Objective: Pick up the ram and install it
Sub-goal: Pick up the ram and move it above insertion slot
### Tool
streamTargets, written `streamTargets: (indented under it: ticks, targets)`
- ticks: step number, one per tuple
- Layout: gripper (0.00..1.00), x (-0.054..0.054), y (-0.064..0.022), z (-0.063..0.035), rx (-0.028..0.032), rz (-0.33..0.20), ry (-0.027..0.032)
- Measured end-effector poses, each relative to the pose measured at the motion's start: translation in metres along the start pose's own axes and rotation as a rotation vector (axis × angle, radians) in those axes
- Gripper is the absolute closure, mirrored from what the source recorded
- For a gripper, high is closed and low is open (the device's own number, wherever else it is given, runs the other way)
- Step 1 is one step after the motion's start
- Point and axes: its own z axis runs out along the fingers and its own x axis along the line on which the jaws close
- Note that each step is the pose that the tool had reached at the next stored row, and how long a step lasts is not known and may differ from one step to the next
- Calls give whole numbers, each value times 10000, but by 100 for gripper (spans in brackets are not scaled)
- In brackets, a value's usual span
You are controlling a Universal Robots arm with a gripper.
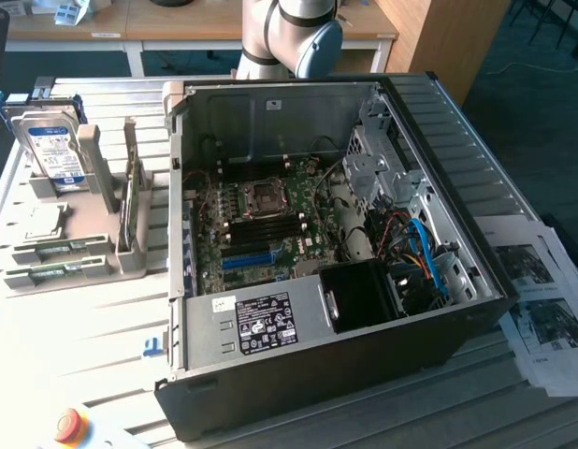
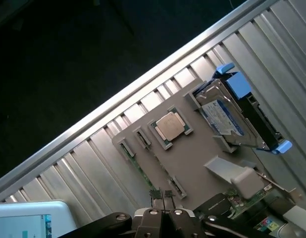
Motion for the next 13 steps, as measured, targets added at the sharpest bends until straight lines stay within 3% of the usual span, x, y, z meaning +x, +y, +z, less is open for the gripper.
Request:
streamTargets:
  ticks: [13]
  targets:
    - [90,0,-1,13,-4,-2363,103]
